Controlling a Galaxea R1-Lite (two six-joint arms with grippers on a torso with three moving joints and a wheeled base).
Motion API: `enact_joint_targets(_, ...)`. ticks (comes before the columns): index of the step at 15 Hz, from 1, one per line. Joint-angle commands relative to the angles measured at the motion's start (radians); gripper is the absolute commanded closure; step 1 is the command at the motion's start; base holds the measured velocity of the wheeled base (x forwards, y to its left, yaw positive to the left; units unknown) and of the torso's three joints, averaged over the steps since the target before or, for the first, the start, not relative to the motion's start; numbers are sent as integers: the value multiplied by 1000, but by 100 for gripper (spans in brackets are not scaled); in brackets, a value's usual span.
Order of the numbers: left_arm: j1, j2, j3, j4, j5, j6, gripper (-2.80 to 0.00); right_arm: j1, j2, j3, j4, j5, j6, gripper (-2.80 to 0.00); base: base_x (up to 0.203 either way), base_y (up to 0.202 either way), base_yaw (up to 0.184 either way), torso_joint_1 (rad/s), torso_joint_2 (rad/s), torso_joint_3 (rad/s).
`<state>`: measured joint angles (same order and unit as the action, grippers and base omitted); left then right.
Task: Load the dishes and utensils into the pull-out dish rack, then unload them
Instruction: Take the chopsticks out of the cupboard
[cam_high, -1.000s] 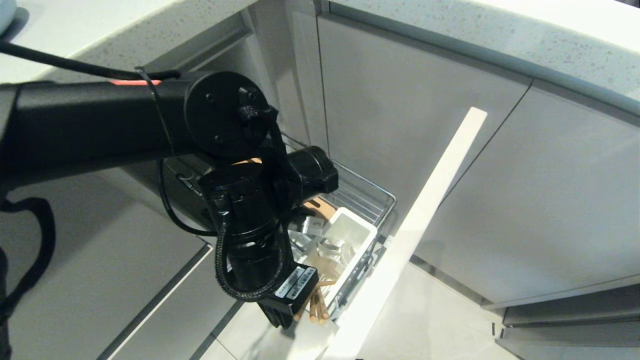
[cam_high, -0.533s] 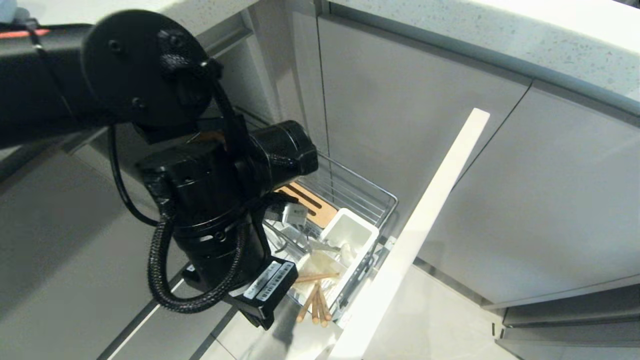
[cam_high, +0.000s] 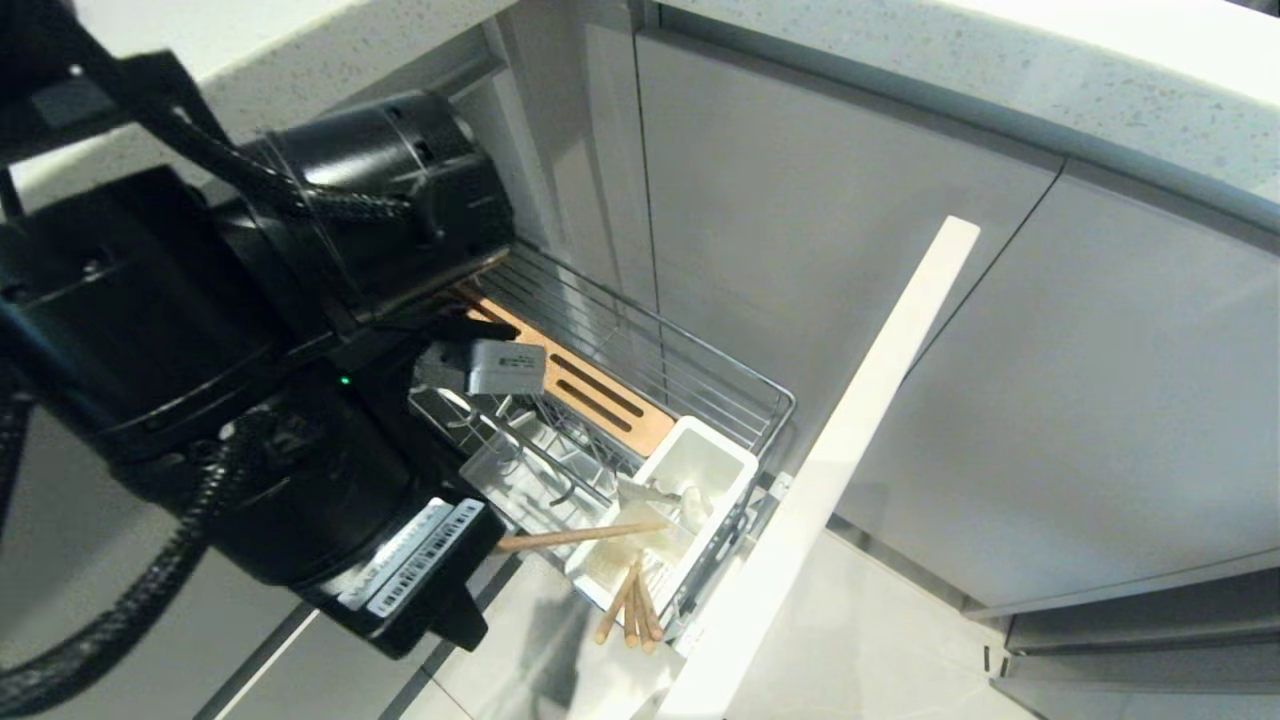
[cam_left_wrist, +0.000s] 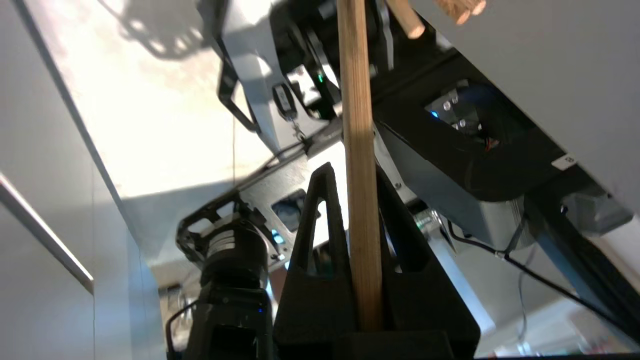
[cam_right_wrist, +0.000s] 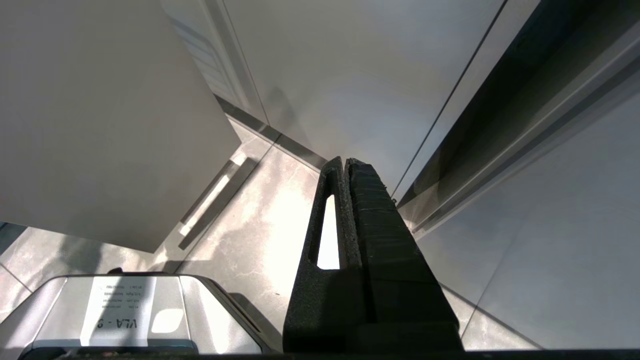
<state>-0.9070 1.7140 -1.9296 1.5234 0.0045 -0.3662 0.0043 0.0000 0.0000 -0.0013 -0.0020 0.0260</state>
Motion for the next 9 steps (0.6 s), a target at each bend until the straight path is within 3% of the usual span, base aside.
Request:
enact_joint_targets(1,-11,-71,0,7,24,-7,0,0,0,1,0,0,0,0,0,0,0,0,0,0)
enact_joint_targets(4,-32,-158,-1,7,49,-4,0,0,0,0,0,0,0,0,0,0,0,0,0,0)
enact_joint_targets(9,-86,-319,-2,7,146,1,0,0,0,2,1,-1,0,0,0,0,0,0,0,0)
